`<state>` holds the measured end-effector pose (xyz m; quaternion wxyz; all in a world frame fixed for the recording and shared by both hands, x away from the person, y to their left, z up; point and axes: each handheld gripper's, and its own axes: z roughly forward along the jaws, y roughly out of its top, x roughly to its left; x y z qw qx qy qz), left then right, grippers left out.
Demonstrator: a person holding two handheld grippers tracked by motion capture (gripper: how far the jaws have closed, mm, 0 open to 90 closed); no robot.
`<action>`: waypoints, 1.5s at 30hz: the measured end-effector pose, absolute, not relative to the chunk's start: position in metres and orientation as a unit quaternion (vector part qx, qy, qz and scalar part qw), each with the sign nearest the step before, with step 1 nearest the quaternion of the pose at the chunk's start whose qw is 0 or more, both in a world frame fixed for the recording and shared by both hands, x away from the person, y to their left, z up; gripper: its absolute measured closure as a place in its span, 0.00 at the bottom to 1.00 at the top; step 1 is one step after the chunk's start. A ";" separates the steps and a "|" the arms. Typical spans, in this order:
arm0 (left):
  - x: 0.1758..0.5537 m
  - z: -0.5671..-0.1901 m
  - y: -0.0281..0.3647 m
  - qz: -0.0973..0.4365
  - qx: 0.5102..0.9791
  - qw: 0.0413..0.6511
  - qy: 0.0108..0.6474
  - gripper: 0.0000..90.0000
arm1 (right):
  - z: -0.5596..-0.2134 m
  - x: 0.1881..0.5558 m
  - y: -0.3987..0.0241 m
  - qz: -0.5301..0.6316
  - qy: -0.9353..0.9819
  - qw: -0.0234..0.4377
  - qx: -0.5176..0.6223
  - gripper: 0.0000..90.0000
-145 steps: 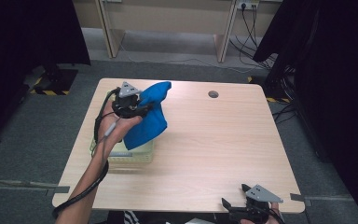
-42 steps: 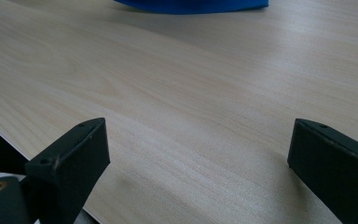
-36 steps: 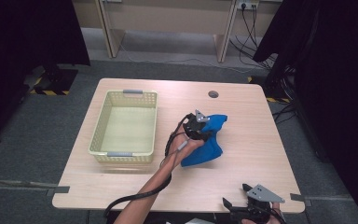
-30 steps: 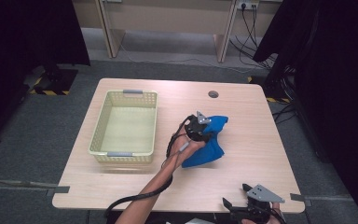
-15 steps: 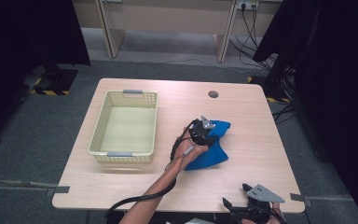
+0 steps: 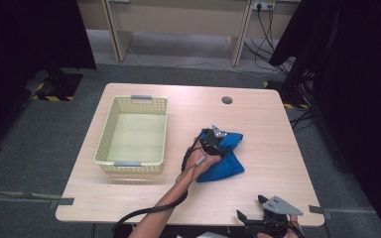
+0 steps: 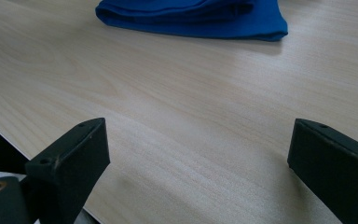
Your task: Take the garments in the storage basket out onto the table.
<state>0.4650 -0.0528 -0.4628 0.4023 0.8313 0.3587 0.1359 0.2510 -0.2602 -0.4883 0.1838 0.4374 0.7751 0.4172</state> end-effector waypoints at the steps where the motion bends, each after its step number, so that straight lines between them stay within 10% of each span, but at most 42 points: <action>1: 0.465 -0.463 -0.053 0.135 0.831 0.402 0.360 0.64 | -0.488 0.251 -0.260 0.417 0.775 0.184 0.437 0.06; 23: 0.459 -0.448 -0.054 0.127 0.810 0.430 0.379 0.22 | -0.489 0.251 -0.260 0.416 0.775 0.183 0.439 0.06; 45: 0.448 -0.430 -0.041 0.120 0.805 0.452 0.366 0.15 | -0.489 0.251 -0.260 0.416 0.776 0.183 0.438 0.06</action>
